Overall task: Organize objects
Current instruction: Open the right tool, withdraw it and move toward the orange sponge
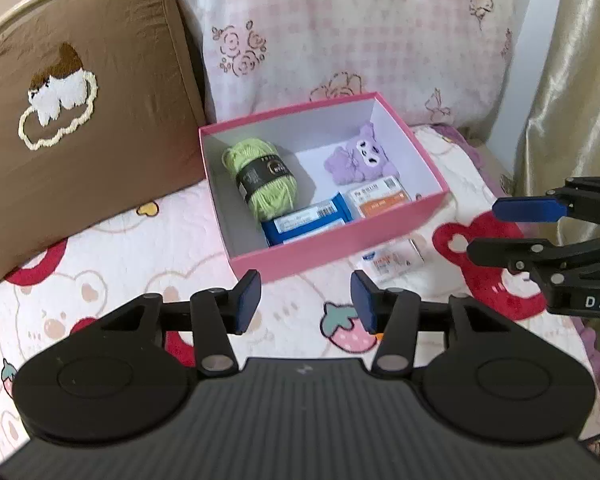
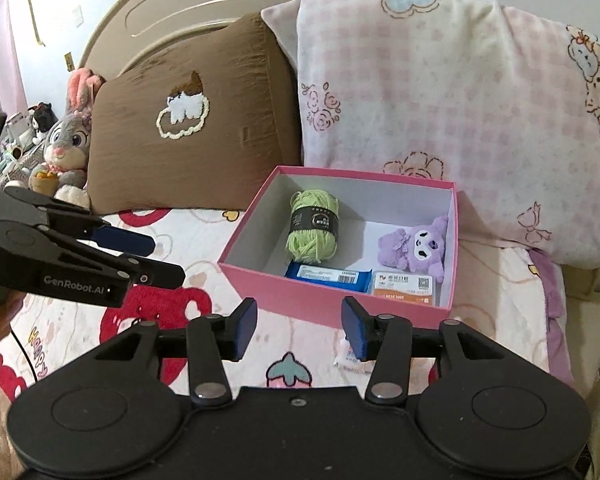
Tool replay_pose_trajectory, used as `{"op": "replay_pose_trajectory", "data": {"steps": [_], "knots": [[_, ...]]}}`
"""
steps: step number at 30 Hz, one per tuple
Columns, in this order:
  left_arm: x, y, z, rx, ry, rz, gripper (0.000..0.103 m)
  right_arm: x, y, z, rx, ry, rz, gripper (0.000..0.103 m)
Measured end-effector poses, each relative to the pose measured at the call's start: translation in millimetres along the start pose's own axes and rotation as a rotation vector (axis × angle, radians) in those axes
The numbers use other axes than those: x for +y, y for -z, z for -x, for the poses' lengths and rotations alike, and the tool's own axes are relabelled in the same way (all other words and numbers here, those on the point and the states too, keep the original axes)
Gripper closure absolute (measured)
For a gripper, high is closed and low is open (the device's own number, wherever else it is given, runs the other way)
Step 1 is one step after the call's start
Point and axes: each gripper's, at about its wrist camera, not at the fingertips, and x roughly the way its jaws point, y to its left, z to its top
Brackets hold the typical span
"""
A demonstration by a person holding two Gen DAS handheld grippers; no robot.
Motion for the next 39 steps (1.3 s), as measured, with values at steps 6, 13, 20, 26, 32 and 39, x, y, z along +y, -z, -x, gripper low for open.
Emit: {"op": "replay_pose_trajectory", "data": {"steps": [6, 13, 20, 26, 32, 39], "knots": [[-3, 16, 10, 0.025, 0.035, -0.003, 0.041, 3, 20, 15, 0.018, -0.010, 0.006, 0.040], [-8, 35, 13, 0.051, 0.127, 0.020, 0.041, 5, 47, 27, 0.033, -0.021, 0.025, 0.036], [-13, 52, 8, 0.064, 0.152, 0.027, 0.039, 12, 69, 31, 0.039, -0.060, 0.076, 0.029], [-17, 65, -6, 0.059, 0.167, 0.043, 0.036, 17, 91, 21, 0.038, -0.064, 0.082, 0.029], [-23, 83, -38, 0.096, 0.199, 0.058, 0.033, 19, 118, 1, -0.006, 0.013, 0.105, 0.012], [-28, 103, -81, 0.052, 0.189, 0.133, 0.022, 15, 144, -42, -0.055, 0.025, 0.232, 0.011]]}}
